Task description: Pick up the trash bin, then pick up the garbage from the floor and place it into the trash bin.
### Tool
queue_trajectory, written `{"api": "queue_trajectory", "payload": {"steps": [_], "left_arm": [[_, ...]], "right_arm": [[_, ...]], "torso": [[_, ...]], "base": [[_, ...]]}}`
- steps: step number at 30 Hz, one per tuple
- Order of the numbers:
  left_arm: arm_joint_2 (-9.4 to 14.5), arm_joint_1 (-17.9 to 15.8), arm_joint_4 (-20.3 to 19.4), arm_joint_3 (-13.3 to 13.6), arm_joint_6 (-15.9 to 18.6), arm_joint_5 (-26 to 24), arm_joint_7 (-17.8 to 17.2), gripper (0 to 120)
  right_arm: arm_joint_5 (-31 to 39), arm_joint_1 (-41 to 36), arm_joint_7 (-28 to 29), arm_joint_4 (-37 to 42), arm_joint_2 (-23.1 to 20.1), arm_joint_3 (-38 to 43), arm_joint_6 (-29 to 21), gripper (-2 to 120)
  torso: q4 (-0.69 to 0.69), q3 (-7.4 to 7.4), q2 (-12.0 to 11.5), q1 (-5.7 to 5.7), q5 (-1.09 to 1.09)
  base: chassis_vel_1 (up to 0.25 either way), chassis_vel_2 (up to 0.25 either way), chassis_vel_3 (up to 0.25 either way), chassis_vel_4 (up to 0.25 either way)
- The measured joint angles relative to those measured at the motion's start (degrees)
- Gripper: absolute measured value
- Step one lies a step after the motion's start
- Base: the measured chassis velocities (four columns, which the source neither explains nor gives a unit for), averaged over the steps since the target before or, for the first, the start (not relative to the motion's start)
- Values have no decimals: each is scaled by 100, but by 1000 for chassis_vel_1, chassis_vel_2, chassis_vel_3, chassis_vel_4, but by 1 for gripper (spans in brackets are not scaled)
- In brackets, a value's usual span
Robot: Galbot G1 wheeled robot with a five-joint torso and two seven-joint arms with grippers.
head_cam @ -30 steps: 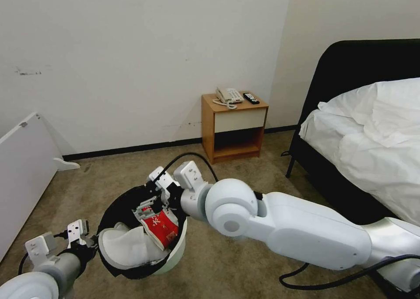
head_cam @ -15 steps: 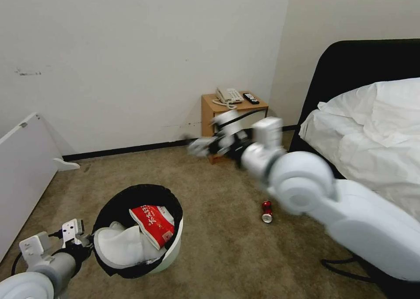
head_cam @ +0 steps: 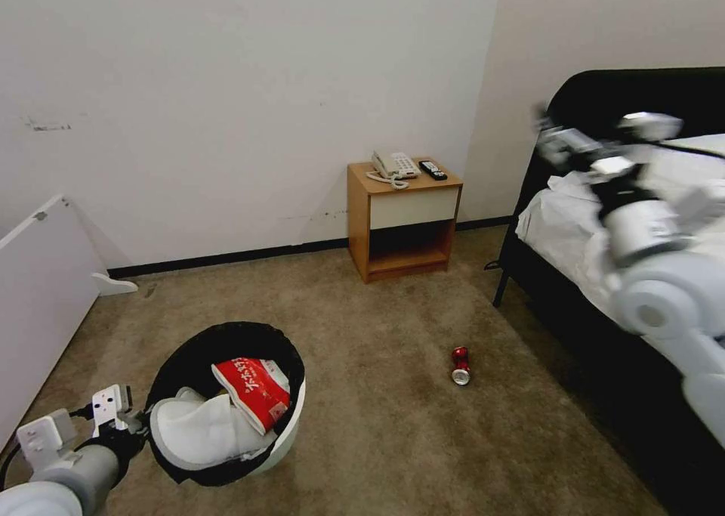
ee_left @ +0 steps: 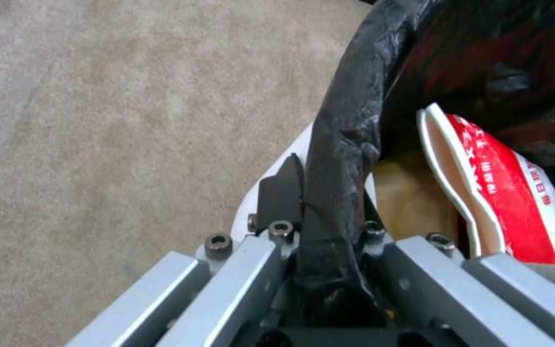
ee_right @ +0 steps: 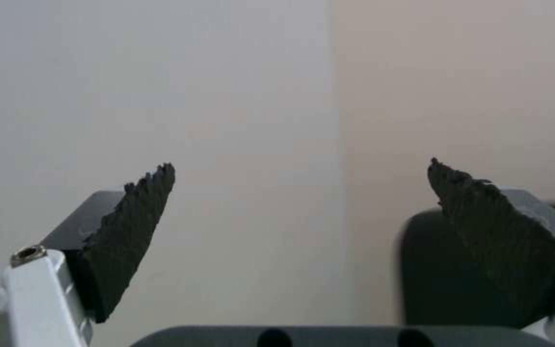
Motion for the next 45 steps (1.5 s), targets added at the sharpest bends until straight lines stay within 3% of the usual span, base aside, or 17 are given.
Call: {"api": "queue_trajectory", "payload": {"steps": [5, 8, 10, 16, 27, 45], "left_arm": [[-108, 25, -46, -6, 0, 24, -7, 1], [-125, 25, -47, -4, 0, 26, -8, 1], [-181, 23, -47, 13, 0, 73, -2, 1], [-256, 2, -54, 54, 0, 93, 9, 1], [-266, -8, -60, 70, 0, 102, 34, 1], [-237, 25, -127, 43, 0, 87, 35, 1]], "right_arm": [[-777, -1520, -328, -23, 184, 1379, 555, 100], [-927, -1892, -364, 5, 277, 1674, 647, 100], [-1355, -2589, -444, 23, 525, 2140, 884, 100], [-1847, -3314, -475, 198, 1007, 2593, 1071, 100], [-2197, -3479, -505, 214, 1423, 2561, 1144, 100], [-2244, -3411, -508, 160, 1396, 2414, 1159, 100]], "torso": [[0, 0, 0, 0, -3], [-2, 0, 0, 0, -4], [-3, 0, 0, 0, -2], [-2, 0, 0, 0, -5], [0, 0, -1, 1, -3], [-2, 0, -1, 1, -3]], "base": [[0, 0, 0, 0], [0, 0, 0, 0], [0, 0, 0, 0], [0, 0, 0, 0], [0, 0, 0, 0], [-6, 6, 8, -7]]}}
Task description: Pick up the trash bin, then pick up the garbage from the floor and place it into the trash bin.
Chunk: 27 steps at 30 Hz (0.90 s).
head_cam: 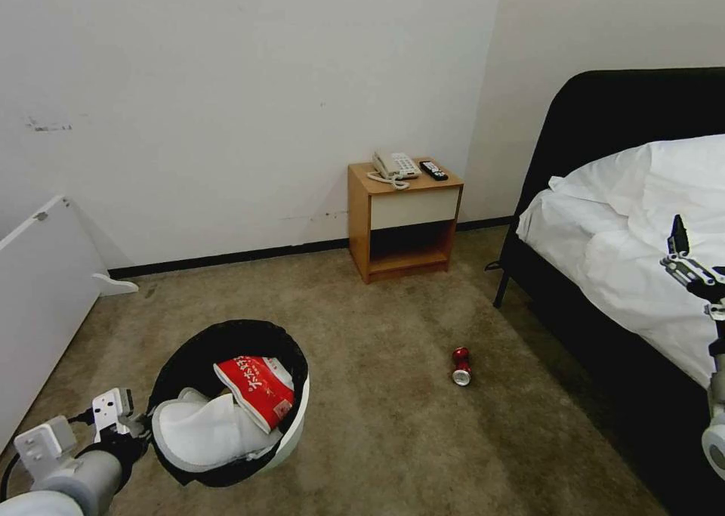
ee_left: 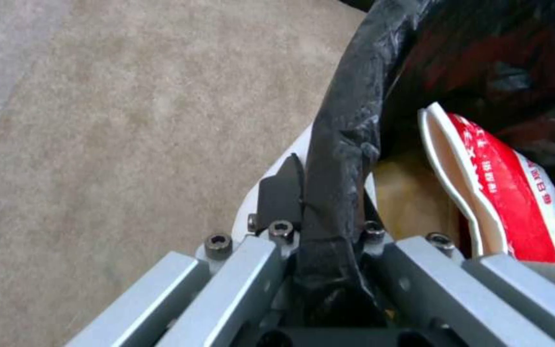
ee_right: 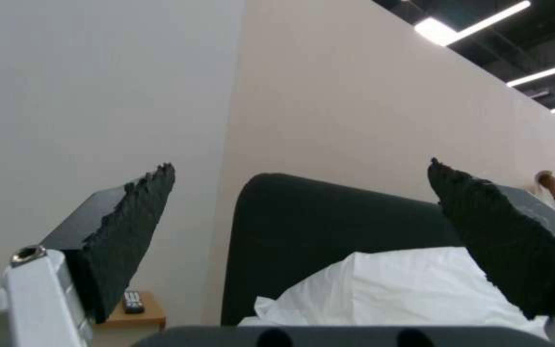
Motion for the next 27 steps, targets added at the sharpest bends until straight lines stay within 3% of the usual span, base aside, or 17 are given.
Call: {"api": "queue_trajectory", "payload": {"steps": [27], "left_arm": [[-39, -22, 21, 1, 0, 10, -5, 1]], "right_arm": [[-59, 88, -11, -117, 44, -161, 35, 100]], "torso": [[0, 1, 0, 1, 0]], "base": [[-144, 145, 144, -141]]}}
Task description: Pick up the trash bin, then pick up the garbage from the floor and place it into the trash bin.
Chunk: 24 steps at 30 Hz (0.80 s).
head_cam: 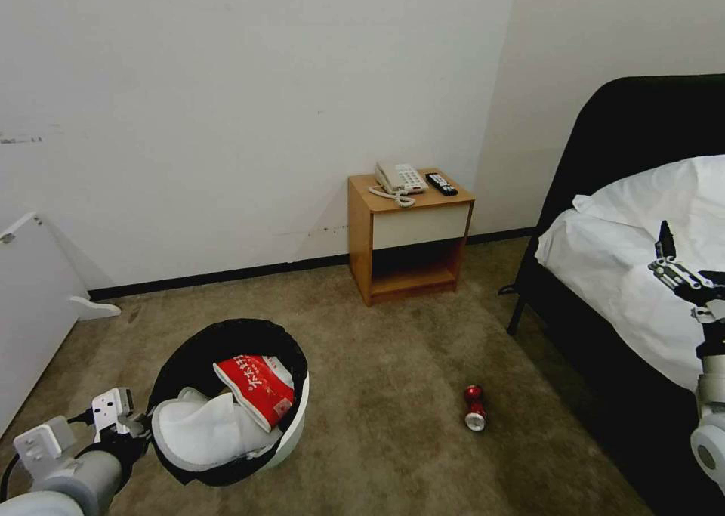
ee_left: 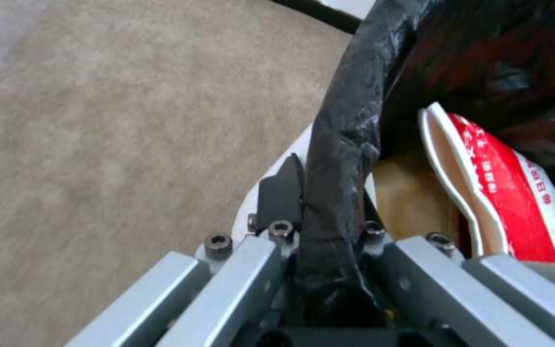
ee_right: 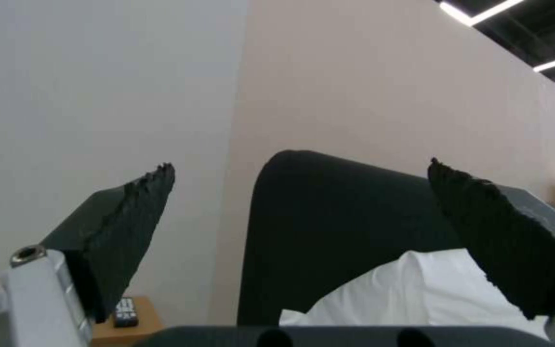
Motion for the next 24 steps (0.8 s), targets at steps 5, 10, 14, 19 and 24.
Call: {"api": "queue_trajectory", "payload": {"steps": [5, 10, 14, 19, 24], "left_arm": [[-9, -8, 10, 3, 0, 7, 0, 1], [-29, -6, 11, 10, 0, 23, 1, 1], [-30, 2, 10, 10, 0, 24, 5, 1], [-36, 4, 6, 12, 0, 33, 8, 1], [-35, 5, 7, 24, 0, 45, 10, 1]], "right_arm": [[0, 2, 2, -11, -2, -20, 37, 100], [-4, 2, 4, -19, 0, -39, 54, 100], [-5, 2, 5, -20, -2, -41, 68, 100], [-27, 1, -69, -41, -14, -63, 158, 100], [-38, -2, -94, -43, -15, -72, 189, 100]], "torso": [[1, 0, 0, 0, 0], [1, 0, 0, 0, -1], [0, 0, 0, 0, 2], [2, 0, 0, 0, 1], [1, -1, 0, -1, 1]], "base": [[-164, 167, 160, -171], [-139, 148, 146, -146], [-112, 107, 106, -135], [-53, 58, 36, -43], [0, 0, 0, 0]]}}
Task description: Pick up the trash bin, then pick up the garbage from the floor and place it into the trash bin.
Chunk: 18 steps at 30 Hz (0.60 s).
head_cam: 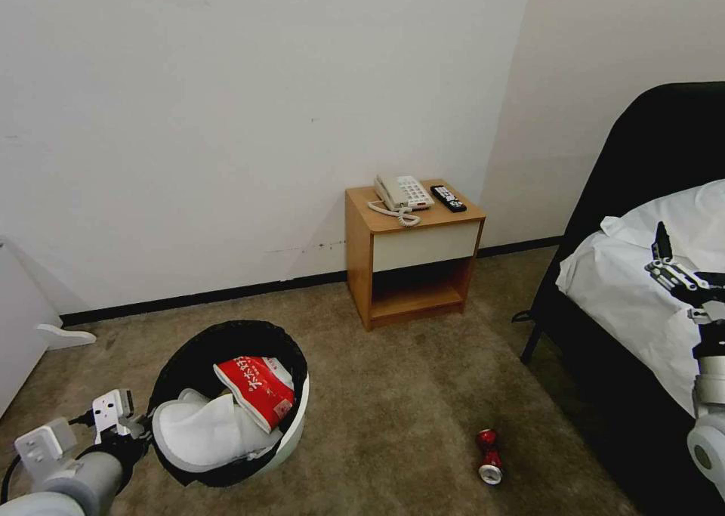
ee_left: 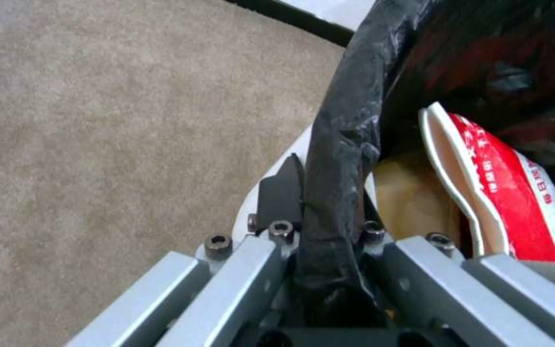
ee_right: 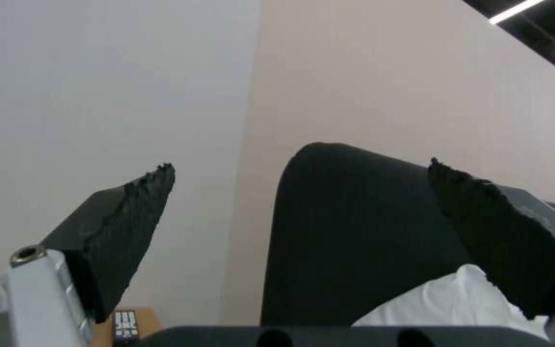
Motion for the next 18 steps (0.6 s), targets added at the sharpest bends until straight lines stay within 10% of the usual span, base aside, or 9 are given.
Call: {"api": "queue_trajectory", "payload": {"steps": [18], "left_arm": [[10, 3, -9, 1, 0, 9, 3, 1]], "right_arm": [[1, -21, 0, -6, -10, -5, 24, 100]], "torso": [[0, 0, 0, 0, 0]], "base": [[0, 0, 0, 0]]}}
